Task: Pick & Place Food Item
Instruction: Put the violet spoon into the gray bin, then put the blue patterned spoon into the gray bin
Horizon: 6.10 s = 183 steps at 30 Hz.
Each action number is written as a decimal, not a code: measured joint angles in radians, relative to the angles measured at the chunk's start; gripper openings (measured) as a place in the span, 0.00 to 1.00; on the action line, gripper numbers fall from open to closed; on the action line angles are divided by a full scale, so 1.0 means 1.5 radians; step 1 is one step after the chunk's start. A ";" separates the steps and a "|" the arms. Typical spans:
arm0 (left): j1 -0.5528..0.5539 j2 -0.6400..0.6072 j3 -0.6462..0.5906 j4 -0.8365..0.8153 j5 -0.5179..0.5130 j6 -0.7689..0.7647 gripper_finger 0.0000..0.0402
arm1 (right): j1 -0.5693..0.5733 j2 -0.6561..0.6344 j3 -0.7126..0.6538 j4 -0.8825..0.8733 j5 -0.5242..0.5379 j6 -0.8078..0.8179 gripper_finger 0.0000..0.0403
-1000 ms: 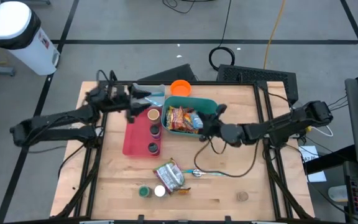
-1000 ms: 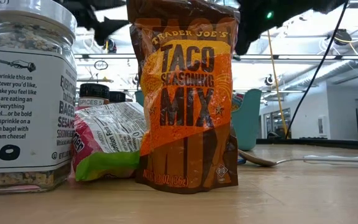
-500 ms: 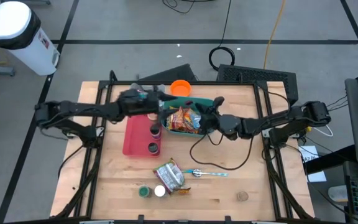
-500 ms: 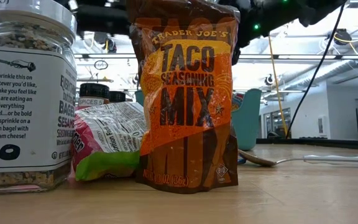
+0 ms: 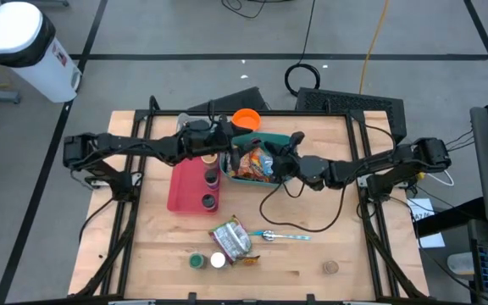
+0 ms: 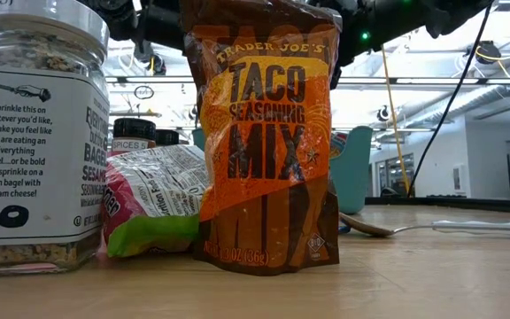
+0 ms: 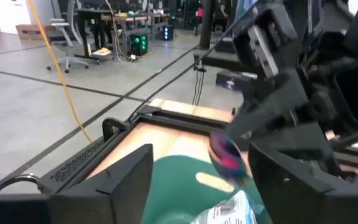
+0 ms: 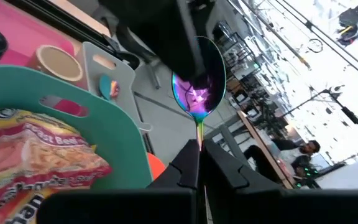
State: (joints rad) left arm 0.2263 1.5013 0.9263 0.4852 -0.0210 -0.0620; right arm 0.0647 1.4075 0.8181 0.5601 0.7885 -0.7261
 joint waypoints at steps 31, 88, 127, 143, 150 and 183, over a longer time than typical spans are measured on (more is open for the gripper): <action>0.145 -0.223 -0.103 -0.227 -0.057 -0.010 0.01 | 0.056 -0.071 0.000 -0.062 -0.056 0.171 0.44; 0.428 -0.387 -0.262 -0.302 0.102 -0.142 0.59 | 0.046 -0.071 0.000 -0.225 -0.095 0.301 0.43; 0.397 -0.443 -0.262 -0.268 0.102 -0.263 0.60 | 0.328 0.193 0.002 -0.431 -0.394 0.825 0.45; 0.379 -0.443 -0.262 -0.273 0.172 -0.279 0.60 | 0.338 0.195 0.002 -0.482 -0.353 0.826 0.04; 0.365 -0.443 -0.262 -0.272 0.172 -0.279 0.60 | 0.359 0.117 0.010 -0.501 -0.345 0.776 0.02; 0.086 -0.385 -0.261 -0.191 0.263 -0.198 0.60 | 0.146 0.080 -0.006 -0.103 0.218 0.076 0.02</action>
State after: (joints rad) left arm 0.3558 0.9243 0.5343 0.1984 0.3733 -0.3592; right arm 0.2840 1.5267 0.8093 0.4051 1.1148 -0.6116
